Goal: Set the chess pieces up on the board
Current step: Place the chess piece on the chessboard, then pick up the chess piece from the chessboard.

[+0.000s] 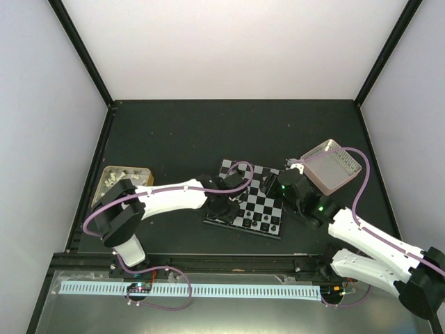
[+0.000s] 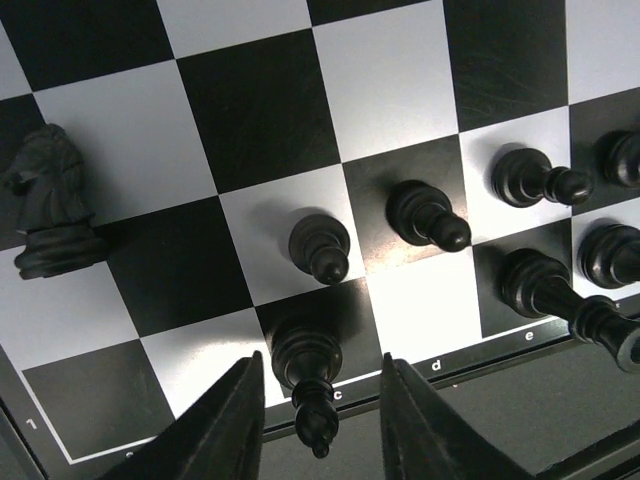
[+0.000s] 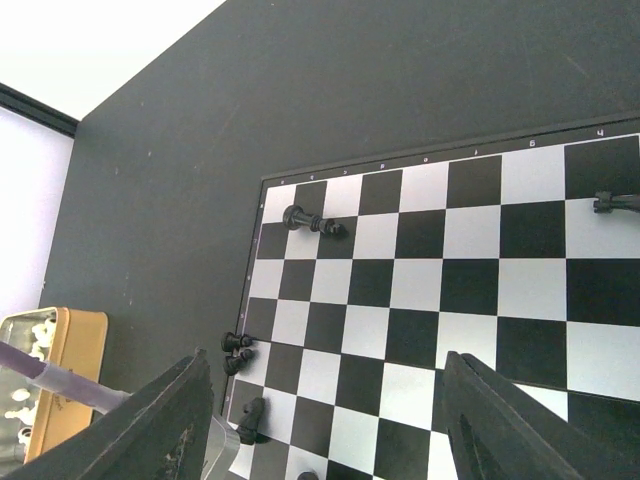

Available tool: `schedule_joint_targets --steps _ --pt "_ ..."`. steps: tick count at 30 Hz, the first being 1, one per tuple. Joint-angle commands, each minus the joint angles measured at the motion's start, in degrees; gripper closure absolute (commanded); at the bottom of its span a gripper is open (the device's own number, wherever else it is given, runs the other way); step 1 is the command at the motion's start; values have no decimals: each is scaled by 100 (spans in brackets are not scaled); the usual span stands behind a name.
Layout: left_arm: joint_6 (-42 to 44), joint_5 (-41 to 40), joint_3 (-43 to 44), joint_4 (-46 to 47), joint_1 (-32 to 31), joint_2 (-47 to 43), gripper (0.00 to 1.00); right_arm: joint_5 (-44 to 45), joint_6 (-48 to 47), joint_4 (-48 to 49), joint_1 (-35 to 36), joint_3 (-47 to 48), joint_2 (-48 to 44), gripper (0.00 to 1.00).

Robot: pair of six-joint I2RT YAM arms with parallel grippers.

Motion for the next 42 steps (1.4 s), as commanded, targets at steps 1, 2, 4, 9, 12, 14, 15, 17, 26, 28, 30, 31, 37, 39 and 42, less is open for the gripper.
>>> schedule_joint_targets --steps 1,2,4,9,12,14,15,17,26,28,30,31,37,39,42 --pt "20 44 286 -44 -30 -257 64 115 -79 46 -40 -2 -56 36" --pt "12 -1 297 -61 -30 -335 62 117 -78 51 -39 5 -57 36" --pt "-14 -105 308 -90 -14 -487 60 117 -82 65 -38 14 -43 36" --pt "-114 -426 197 -60 67 -847 57 57 -163 103 -38 25 7 36" --pt "-226 -511 33 59 161 -1044 57 -12 -224 129 -43 41 60 36" --pt "-298 -509 -94 168 223 -1148 56 -91 -243 153 -47 42 104 36" --pt "-332 -502 -153 215 251 -1197 56 -122 -258 171 -43 42 124 36" --pt "-380 -504 -257 296 326 -1302 55 -236 -346 249 -47 42 180 36" --pt "-521 -438 -936 739 881 -1854 53 -1291 -1359 232 -35 639 1292 36" --pt "-404 -232 -947 849 1025 -1696 52 -1471 -1410 250 -39 733 1550 38" --pt "-294 -138 -824 834 1111 -1433 53 -1561 -1416 296 -27 775 1716 39" --pt "-246 -107 -746 784 1125 -1274 53 -1565 -1406 313 -31 768 1749 40" --pt "-183 -138 -268 610 1161 -504 60 -1438 -1360 306 -26 652 1658 41" --pt "-184 -151 -200 591 1171 -349 60 -1406 -1360 278 -31 612 1596 41" --pt "-171 -133 -123 570 1174 -202 61 -1385 -1336 275 -27 558 1532 41"
